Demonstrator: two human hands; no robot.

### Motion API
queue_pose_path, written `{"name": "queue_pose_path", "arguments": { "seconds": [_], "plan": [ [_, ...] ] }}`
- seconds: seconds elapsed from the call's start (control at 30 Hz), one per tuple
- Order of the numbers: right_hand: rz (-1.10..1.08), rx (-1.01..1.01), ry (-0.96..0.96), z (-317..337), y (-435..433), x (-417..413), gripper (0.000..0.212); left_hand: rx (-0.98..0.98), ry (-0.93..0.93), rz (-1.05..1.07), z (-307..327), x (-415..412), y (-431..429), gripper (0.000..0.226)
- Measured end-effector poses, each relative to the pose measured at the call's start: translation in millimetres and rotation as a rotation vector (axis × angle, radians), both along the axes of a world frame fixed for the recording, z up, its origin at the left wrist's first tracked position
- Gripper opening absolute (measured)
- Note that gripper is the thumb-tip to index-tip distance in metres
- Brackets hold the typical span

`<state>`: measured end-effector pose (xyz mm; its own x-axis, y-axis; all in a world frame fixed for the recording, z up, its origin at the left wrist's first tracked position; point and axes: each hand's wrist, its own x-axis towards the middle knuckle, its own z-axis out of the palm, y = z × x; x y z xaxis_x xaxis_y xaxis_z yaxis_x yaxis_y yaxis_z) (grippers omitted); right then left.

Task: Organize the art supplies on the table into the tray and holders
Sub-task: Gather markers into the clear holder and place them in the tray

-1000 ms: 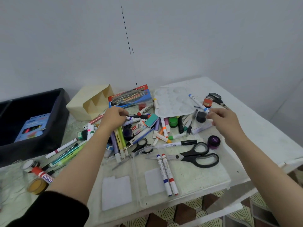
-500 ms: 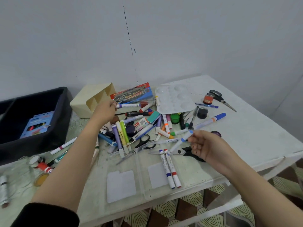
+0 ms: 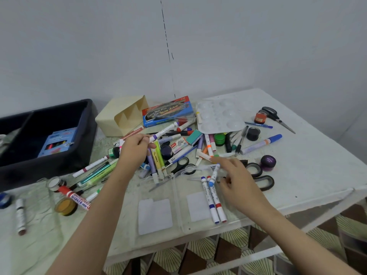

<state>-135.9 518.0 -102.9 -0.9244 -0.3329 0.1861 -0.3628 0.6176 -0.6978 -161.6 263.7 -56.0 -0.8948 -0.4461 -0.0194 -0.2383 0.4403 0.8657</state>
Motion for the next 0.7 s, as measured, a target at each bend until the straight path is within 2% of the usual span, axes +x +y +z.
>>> {"name": "queue_pose_path", "arguments": {
  "seconds": [0.1,0.2,0.3,0.37,0.4,0.43,0.47,0.53,0.7],
  "plan": [
    [0.044,0.26,0.179,-2.1,2.8,-6.4,0.034,0.25,-0.04,-0.021,4.8,14.1,6.2,0.021],
    [0.109,0.333,0.267,1.4,4.1,-13.0,0.022,0.548,-0.122,-0.076,7.6,30.6,15.4,0.024],
    [0.125,0.234,0.389,7.4,6.7,-15.5,0.017,0.925,-0.198,-0.173,3.6,46.8,17.6,0.028],
    [0.074,0.1,0.398,14.0,6.2,-11.9,0.024,1.118,-0.243,-0.241,-0.7,56.0,15.9,0.025],
    [0.052,0.014,0.345,18.6,4.4,-8.2,0.031,1.164,-0.253,-0.281,-3.9,58.9,15.5,0.041],
    [0.05,-0.082,0.271,22.6,2.4,-3.9,0.04,1.175,-0.266,-0.316,-8.7,61.3,14.4,0.052],
    [0.07,-0.169,0.194,25.7,0.1,0.5,0.049,1.171,-0.276,-0.331,-11.1,63.6,15.4,0.051],
    [0.128,-0.272,0.054,28.7,-3.9,8.6,0.057,1.118,-0.282,-0.312,-15.6,67.8,19.4,0.026],
    [0.221,-0.195,-0.167,13.8,-10.6,12.7,0.037,0.838,-0.288,-0.311,-16.5,78.7,33.9,0.024]
  ]
}}
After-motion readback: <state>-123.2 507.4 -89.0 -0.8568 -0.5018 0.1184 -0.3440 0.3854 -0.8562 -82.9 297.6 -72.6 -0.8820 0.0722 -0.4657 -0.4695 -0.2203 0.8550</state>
